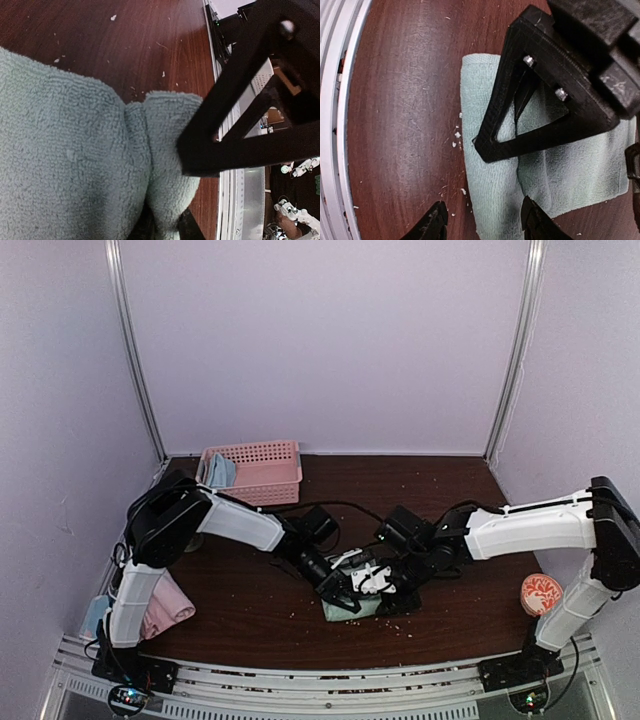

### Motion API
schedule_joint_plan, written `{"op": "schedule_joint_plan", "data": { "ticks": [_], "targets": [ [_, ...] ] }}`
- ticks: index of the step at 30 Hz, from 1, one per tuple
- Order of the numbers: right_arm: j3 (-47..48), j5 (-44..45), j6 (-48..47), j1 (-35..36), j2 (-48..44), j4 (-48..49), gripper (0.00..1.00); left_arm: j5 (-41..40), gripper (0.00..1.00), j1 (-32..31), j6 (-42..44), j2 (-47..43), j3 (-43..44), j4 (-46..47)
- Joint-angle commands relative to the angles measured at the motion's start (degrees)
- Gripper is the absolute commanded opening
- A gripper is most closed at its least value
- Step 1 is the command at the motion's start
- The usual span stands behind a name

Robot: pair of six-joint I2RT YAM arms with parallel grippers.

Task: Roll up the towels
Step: Roll the towel at the center of the board.

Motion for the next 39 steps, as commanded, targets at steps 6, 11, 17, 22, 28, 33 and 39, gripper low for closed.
{"op": "schedule_joint_plan", "data": {
  "ticks": [6, 11, 17, 22, 28, 33, 39],
  "targets": [
    [-1.2, 2.8, 1.8, 1.3, 6.0, 7.0, 0.39, -7.8, 0.15, 0.4, -2.4, 0.9, -4.1, 0.0],
    [0.1, -0.8, -0.3, 1.3, 7.9, 3.6, 0.13, -12.4, 0.31, 0.5, -3.0, -3.7, -6.8, 3.8],
    [3.3, -9.7, -3.6, 0.4, 10.1, -5.7, 0.07, -16.8, 0.39, 2.6, -6.8, -15.3, -15.3, 15.9],
    [9.7, -17.1, -8.4, -1.4, 16.0, -16.4, 0.07, -27.8, 0.43, 5.1, -9.7, -25.2, -22.0, 20.4],
    [21.7, -24.7, -10.5, -5.5, 27.4, -28.5, 0.09, -42.8, 0.44, 5.6, -8.8, -39.2, -30.1, 22.5],
    [35.3, -28.7, -11.3, -8.5, 40.4, -38.0, 0.09, -45.9, 0.45, 3.3, -3.0, -52.2, -39.4, 31.7],
    [44.6, -31.7, -12.7, -10.2, 50.3, -46.3, 0.09, -45.6, 0.47, -5.7, 10.9, -51.8, -36.0, 22.5]
  ]
}}
